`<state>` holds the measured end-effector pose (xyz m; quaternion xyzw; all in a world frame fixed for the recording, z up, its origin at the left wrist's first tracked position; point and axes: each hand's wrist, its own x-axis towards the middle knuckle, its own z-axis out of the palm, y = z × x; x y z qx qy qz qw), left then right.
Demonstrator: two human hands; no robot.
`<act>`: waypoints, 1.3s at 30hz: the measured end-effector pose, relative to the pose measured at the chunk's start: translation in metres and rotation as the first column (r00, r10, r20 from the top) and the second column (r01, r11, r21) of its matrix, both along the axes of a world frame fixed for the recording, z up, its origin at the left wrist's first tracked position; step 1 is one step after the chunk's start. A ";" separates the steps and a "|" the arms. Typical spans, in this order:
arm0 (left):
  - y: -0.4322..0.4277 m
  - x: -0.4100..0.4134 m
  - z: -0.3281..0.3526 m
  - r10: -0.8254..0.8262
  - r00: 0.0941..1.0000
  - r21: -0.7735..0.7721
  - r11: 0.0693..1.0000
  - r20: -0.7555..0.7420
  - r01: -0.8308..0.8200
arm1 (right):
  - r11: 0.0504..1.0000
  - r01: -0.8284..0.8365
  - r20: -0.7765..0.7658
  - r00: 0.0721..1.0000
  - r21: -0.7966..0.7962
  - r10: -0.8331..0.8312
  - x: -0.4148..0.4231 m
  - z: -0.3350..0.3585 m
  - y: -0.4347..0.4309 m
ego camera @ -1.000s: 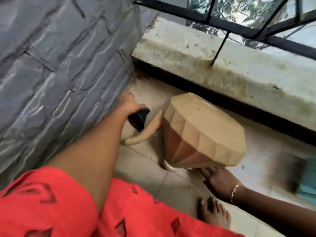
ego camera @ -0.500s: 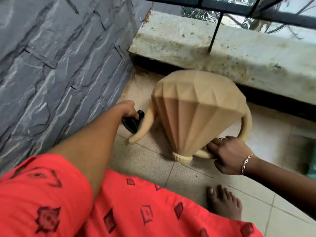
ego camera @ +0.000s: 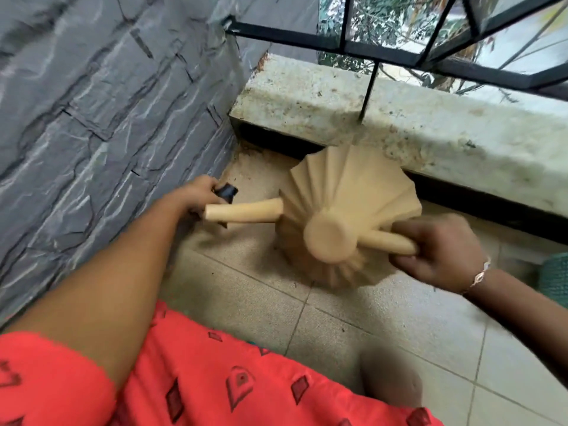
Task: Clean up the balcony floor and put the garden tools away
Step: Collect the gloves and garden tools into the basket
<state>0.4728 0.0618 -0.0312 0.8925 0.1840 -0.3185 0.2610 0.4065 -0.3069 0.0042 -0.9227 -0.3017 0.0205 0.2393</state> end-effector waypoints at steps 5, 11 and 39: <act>-0.013 0.007 0.063 0.309 0.901 -0.250 0.939 0.306 -0.237 | 0.967 0.248 -0.261 0.938 0.054 -0.227 0.022 -0.008 -0.022; -0.017 -0.019 0.101 0.235 0.925 -0.275 0.949 0.298 -0.153 | 0.908 0.400 -0.432 0.846 0.123 -0.314 0.019 -0.020 -0.030; -0.081 0.020 0.115 -0.535 0.806 0.325 0.831 0.252 0.451 | 0.954 0.271 -0.352 0.912 0.131 -0.211 0.025 -0.029 -0.037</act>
